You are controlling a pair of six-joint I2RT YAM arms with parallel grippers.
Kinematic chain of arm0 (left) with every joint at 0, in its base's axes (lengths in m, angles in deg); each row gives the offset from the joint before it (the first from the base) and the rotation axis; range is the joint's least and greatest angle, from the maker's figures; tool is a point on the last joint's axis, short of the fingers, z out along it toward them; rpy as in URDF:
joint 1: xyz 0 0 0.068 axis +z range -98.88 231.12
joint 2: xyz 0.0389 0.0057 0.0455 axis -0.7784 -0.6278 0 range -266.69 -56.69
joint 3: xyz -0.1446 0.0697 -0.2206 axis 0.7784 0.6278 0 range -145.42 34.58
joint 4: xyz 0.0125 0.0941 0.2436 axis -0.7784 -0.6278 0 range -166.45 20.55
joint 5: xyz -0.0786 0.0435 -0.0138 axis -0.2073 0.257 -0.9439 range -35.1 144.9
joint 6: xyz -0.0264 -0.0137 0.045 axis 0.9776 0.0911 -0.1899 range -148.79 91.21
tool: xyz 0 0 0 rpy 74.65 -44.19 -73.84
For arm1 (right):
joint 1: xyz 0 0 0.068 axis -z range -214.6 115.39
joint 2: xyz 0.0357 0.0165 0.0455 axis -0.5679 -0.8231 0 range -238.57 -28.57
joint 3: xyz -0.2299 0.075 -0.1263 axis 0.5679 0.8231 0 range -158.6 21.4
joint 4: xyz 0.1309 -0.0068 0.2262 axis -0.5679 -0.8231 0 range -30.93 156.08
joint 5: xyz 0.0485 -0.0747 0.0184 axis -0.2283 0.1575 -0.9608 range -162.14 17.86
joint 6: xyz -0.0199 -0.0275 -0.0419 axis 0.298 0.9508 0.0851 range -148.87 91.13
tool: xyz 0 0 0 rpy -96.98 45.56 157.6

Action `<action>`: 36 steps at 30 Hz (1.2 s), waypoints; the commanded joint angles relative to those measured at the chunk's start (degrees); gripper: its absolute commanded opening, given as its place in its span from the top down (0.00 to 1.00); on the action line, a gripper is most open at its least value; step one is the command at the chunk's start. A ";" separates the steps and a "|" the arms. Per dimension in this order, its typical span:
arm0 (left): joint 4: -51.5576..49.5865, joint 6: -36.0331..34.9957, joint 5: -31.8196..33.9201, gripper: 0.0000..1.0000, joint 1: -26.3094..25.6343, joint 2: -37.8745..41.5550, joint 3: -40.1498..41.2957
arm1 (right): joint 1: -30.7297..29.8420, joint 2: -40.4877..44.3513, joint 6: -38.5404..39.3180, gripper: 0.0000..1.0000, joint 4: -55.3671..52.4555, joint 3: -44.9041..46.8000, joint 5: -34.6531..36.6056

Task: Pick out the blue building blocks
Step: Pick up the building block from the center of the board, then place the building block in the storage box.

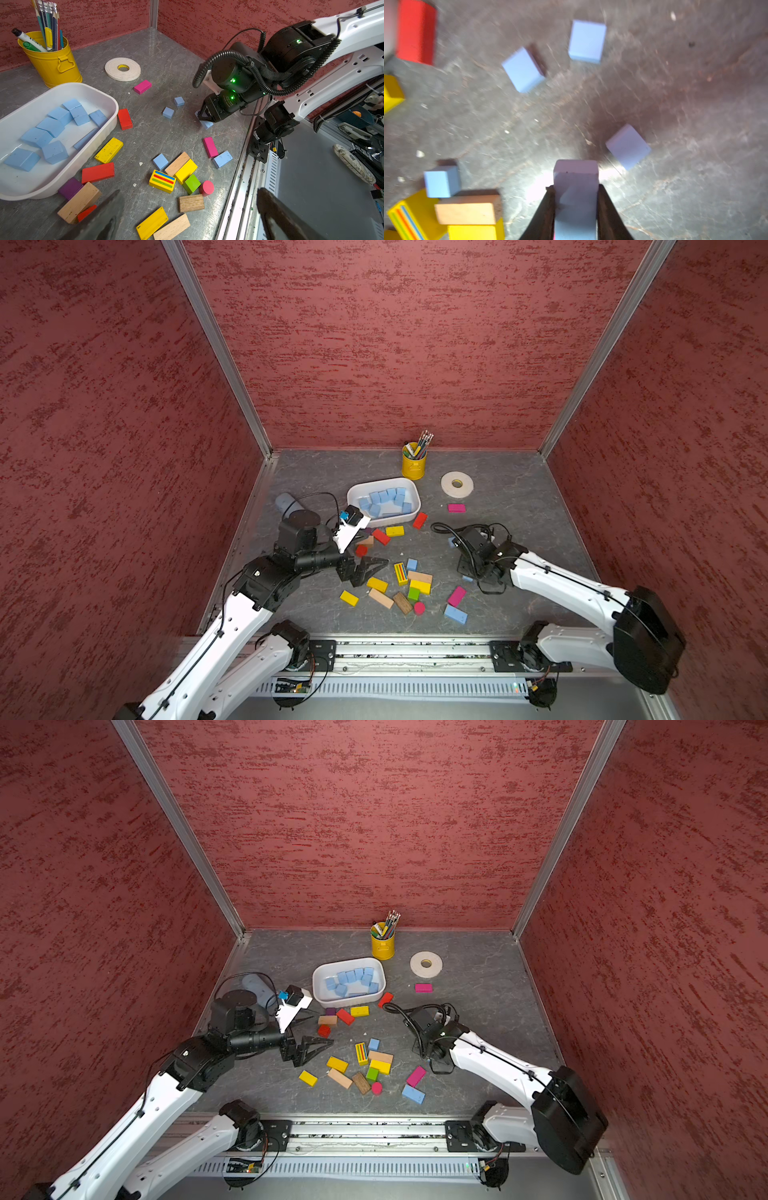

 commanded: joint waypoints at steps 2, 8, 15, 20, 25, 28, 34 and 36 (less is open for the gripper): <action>0.24 -1.00 0.36 0.00 -0.07 0.50 0.36 | -0.38 -2.56 3.42 0.79 -1.17 -5.87 4.54; 0.15 -1.10 0.62 0.00 -0.16 0.57 0.36 | -0.32 -8.55 8.38 0.79 -0.12 -14.23 6.23; -0.04 -1.14 1.26 0.00 -0.23 0.84 0.36 | -0.32 -17.31 13.95 0.80 1.11 -24.82 7.64; -0.14 -1.19 1.53 0.00 -0.29 1.10 0.36 | -0.22 -23.35 18.05 0.80 2.44 -32.34 7.63; -0.25 -1.27 1.99 0.01 -0.33 1.38 0.37 | 0.12 -30.47 21.86 0.80 2.53 -41.23 7.57; -0.27 -1.23 2.40 0.00 -0.43 1.57 0.42 | 0.39 -34.60 23.72 0.79 2.45 -46.20 6.98; -0.26 -1.40 2.68 0.00 -0.43 1.67 0.54 | 1.13 -42.33 26.90 0.79 1.75 -55.50 6.42; -0.21 -1.42 2.70 0.00 -0.42 1.67 0.50 | 1.52 -44.72 27.82 0.79 1.83 -58.33 5.95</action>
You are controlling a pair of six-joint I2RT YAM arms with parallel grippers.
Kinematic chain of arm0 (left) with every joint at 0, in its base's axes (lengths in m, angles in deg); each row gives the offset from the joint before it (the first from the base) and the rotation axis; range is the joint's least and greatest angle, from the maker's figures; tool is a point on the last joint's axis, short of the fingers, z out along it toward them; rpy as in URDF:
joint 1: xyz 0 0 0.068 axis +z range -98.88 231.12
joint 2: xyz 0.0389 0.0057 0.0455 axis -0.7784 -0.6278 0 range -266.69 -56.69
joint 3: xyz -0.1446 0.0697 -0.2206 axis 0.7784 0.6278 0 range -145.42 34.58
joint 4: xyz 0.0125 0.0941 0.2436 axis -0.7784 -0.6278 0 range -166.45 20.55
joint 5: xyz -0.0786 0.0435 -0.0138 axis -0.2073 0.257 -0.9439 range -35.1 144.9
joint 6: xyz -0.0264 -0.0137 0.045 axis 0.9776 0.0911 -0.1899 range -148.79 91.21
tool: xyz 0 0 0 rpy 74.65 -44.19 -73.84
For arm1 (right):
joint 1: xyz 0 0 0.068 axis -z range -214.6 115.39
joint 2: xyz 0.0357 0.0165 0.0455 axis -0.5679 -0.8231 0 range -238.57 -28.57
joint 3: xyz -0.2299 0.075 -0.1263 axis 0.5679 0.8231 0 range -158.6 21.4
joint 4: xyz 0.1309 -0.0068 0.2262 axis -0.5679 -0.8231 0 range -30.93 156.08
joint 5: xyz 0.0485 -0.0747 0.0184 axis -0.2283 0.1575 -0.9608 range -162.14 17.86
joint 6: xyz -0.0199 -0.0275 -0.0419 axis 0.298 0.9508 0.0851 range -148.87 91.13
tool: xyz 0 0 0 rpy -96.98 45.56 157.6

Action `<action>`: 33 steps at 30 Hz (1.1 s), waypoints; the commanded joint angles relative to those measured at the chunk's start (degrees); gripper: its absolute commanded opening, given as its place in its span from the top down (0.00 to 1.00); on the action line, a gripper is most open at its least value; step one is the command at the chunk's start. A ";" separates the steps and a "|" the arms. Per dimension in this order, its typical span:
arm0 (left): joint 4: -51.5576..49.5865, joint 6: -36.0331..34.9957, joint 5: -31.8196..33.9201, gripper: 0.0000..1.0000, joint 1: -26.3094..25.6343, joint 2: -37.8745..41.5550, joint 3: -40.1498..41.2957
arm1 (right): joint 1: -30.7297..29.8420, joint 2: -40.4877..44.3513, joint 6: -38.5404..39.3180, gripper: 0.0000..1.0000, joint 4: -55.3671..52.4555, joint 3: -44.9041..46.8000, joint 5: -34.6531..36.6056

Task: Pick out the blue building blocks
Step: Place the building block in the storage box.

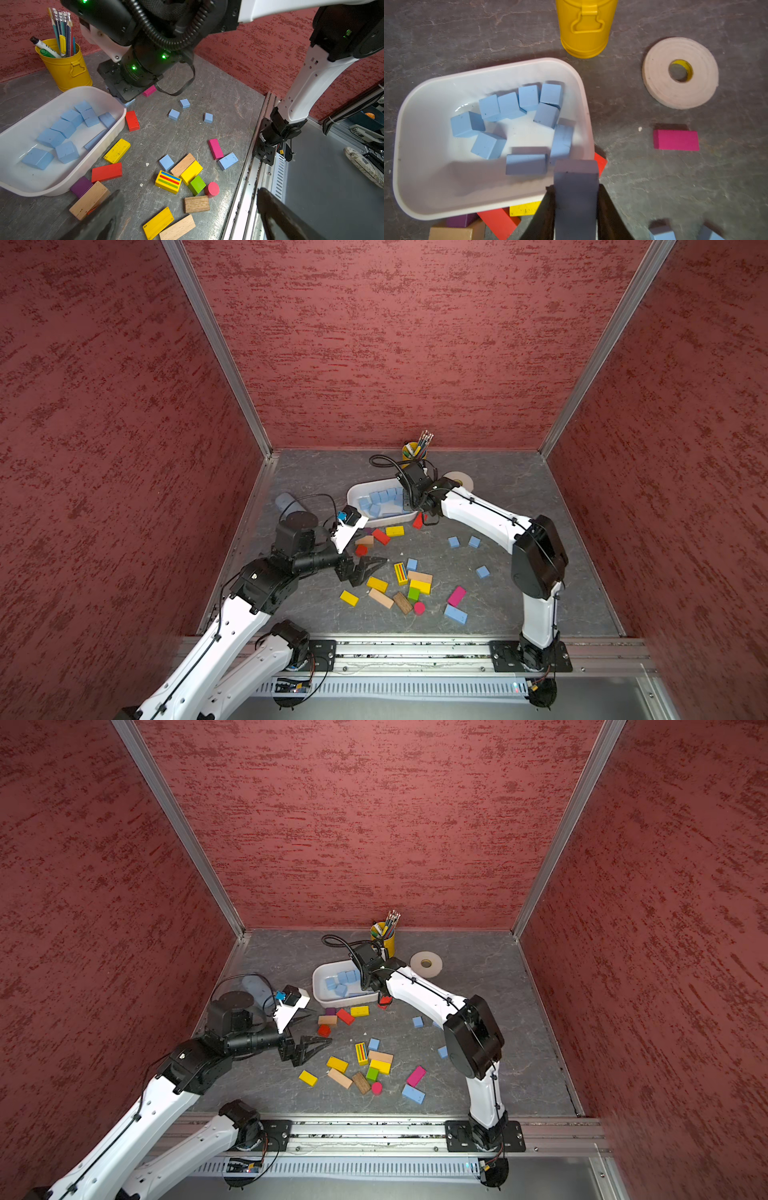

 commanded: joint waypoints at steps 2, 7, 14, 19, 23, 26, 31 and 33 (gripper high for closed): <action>-0.18 -1.10 0.59 0.00 -0.22 0.51 0.49 | 1.13 -4.32 2.84 0.79 -0.54 -6.18 -0.33; -0.63 -0.69 5.39 0.00 -0.27 0.58 0.52 | 1.89 -9.74 3.90 0.79 -2.03 -12.81 -1.26; -0.52 -0.09 11.15 0.00 -0.18 1.94 0.84 | 2.54 -15.09 4.69 0.78 -4.18 -18.55 -0.40; -0.50 -0.11 11.16 0.00 -0.17 2.21 0.96 | 3.01 -17.22 4.97 0.77 -4.91 -19.93 0.36; -0.49 -0.11 11.06 0.01 -0.14 2.16 0.98 | 3.31 -18.39 4.97 0.76 -5.50 -20.55 0.55; -0.46 -0.15 11.01 0.00 -0.13 2.18 0.98 | 3.36 -18.97 4.82 0.75 -5.74 -20.58 0.76; -0.46 -0.13 10.98 0.00 -0.17 2.16 0.98 | 3.54 -19.81 4.53 0.69 -5.97 -20.61 0.24; -0.39 -0.08 11.07 0.00 -0.14 2.17 0.98 | 3.62 -19.94 4.37 0.66 -5.96 -20.64 -0.18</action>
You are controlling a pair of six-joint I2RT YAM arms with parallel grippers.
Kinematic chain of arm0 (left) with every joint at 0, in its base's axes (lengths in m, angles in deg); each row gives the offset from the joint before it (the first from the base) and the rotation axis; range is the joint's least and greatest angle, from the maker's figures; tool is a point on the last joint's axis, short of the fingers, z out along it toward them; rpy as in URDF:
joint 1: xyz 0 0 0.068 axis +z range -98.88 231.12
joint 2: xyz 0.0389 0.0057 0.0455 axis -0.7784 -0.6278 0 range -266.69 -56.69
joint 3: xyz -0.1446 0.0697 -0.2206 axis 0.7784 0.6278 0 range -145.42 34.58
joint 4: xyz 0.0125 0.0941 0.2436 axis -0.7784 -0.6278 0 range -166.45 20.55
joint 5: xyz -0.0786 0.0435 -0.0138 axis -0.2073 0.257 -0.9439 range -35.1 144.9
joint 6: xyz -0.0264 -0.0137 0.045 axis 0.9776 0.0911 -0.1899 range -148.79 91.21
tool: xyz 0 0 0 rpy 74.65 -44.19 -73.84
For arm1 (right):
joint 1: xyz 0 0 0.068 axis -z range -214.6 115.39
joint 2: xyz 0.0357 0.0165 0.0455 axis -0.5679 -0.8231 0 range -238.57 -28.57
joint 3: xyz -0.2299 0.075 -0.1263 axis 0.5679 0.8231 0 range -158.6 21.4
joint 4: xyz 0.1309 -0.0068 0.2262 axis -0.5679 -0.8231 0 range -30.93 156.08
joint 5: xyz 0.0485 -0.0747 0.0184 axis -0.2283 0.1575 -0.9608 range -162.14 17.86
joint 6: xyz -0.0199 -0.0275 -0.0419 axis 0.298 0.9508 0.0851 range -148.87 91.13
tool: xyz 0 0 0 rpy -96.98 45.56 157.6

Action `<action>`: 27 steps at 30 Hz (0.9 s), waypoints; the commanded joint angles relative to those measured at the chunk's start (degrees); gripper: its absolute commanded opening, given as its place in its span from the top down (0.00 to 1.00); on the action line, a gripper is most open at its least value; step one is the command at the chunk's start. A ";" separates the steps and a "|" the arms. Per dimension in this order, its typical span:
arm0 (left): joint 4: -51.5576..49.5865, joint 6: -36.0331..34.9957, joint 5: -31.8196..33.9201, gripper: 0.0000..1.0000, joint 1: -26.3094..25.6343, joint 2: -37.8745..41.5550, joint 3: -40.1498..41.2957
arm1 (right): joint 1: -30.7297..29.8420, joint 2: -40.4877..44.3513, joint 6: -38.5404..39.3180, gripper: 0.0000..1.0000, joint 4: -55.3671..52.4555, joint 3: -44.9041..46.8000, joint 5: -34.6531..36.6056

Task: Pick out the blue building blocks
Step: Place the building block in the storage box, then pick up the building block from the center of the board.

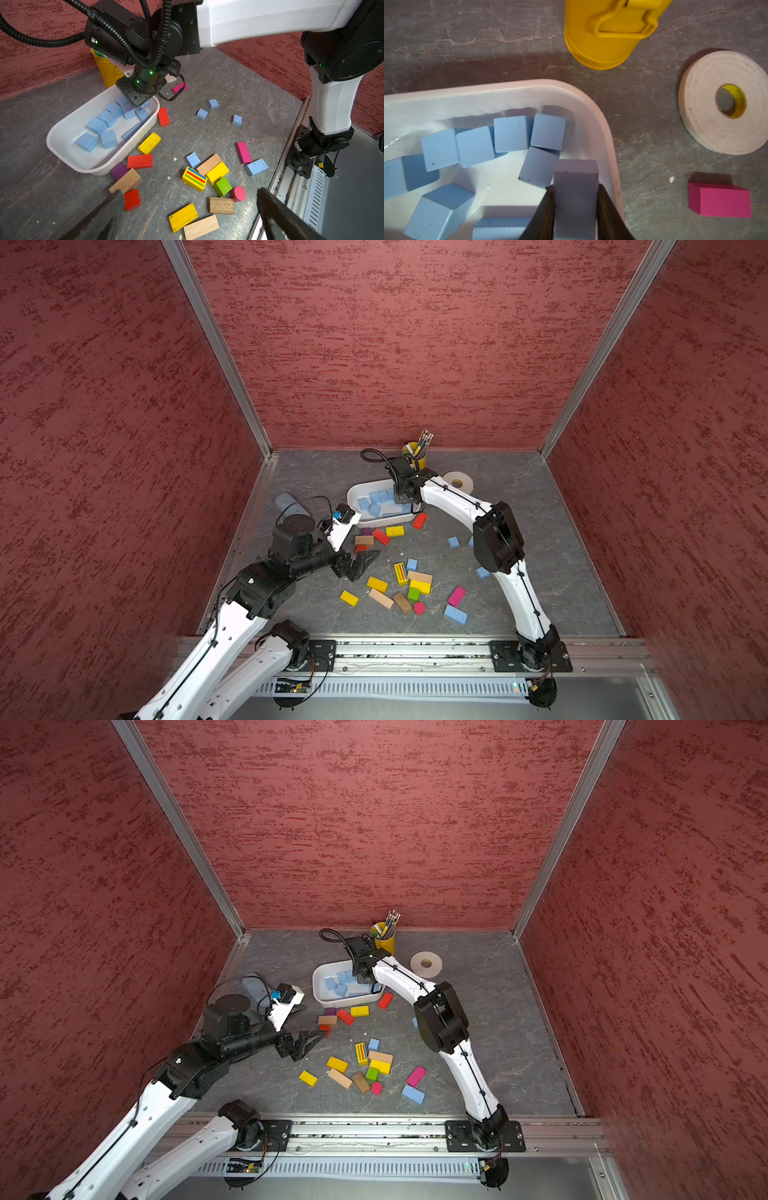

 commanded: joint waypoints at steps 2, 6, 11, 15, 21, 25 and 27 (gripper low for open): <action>-0.02 -0.22 0.59 0.00 -0.08 0.31 0.32 | 0.39 -1.15 -0.35 0.61 -0.82 -2.17 0.32; -0.07 -0.19 0.64 0.00 -0.08 0.39 0.32 | 0.48 -0.99 -0.45 0.52 -0.77 -2.70 -0.78; -0.01 -0.18 1.11 0.00 -0.08 0.48 0.41 | 0.50 -0.36 -0.65 0.43 -0.73 -3.11 -1.76; -0.01 -0.20 1.39 0.00 -0.08 0.49 0.41 | 0.48 1.42 -0.86 0.38 -0.45 -3.03 -3.02; 0.18 -0.27 0.68 0.00 -0.08 0.48 0.50 | 0.48 7.28 -1.53 0.31 1.16 -0.42 -4.04; 0.28 -0.47 -0.73 0.00 -0.06 0.55 0.54 | 0.48 12.78 -2.04 0.27 3.14 3.87 -4.80; 0.43 -0.59 -1.51 0.01 -0.07 0.40 0.59 | 0.47 16.13 -2.40 0.27 4.36 7.04 -4.89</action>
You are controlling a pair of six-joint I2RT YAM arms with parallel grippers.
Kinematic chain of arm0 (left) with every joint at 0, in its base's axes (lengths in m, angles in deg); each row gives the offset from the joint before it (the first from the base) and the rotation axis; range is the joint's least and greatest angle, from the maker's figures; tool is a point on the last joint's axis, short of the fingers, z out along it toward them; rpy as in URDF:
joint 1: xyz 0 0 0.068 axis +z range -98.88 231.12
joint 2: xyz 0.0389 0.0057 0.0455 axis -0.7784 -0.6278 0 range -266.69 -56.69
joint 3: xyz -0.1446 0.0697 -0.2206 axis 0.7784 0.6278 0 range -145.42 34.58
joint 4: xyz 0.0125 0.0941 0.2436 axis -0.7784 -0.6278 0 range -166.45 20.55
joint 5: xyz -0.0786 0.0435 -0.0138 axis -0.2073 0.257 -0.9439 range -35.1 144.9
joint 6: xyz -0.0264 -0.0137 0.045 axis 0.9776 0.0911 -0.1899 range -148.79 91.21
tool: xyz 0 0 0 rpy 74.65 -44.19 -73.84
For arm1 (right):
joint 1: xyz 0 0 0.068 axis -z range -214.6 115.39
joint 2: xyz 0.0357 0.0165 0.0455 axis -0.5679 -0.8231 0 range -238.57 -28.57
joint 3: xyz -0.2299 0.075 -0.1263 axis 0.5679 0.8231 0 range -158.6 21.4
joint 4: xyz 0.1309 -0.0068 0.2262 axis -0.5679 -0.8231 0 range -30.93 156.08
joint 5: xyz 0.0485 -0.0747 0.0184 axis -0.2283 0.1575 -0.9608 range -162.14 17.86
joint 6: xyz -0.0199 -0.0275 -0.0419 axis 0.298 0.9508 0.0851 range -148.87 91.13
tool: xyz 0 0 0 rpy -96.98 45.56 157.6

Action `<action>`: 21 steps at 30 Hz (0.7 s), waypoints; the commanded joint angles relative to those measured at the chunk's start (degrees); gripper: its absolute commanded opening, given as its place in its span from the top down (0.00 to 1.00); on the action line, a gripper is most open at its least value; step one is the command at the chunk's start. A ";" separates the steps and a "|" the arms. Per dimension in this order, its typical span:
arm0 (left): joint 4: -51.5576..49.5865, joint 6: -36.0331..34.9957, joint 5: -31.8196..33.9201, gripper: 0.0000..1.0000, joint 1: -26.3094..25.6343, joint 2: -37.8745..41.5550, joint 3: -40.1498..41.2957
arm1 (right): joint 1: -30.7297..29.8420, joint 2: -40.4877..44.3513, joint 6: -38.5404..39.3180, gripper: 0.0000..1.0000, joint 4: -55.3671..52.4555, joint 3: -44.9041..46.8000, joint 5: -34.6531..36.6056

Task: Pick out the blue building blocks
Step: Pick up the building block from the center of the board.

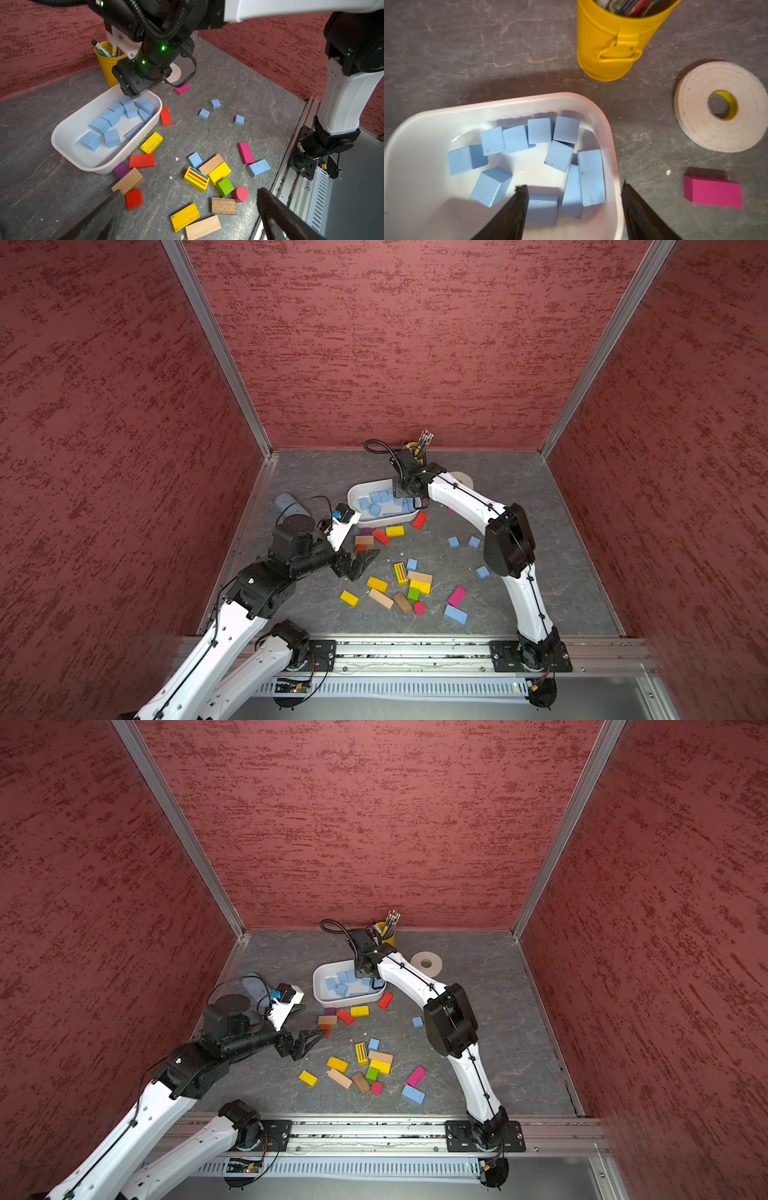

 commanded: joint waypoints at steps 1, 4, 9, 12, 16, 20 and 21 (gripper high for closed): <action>0.44 -0.59 -2.17 0.00 -0.08 0.39 0.59 | 0.26 7.09 -1.44 0.27 3.20 3.92 -0.75; 0.50 -0.60 -2.86 0.00 -0.07 0.32 0.59 | 0.26 12.31 -2.02 0.24 5.14 9.86 -0.86; 0.55 -0.84 -4.32 0.00 -0.07 -0.24 0.59 | 0.26 21.18 -3.26 0.20 7.45 19.95 -0.79; 0.61 -0.90 -5.33 0.00 -0.08 -0.61 0.48 | 0.26 25.39 -4.46 0.18 7.99 25.58 -0.85; 0.55 -1.03 -6.65 0.00 -0.08 -1.29 0.48 | 0.26 30.27 -6.20 0.18 9.15 33.00 -1.49; 0.45 -1.17 -7.15 0.00 -0.03 -1.81 0.32 | 0.26 33.78 -7.81 0.17 9.27 39.69 -2.34; 0.39 -1.21 -7.16 0.00 -0.08 -1.78 0.32 | 0.26 34.42 -8.20 0.17 9.27 40.95 -2.46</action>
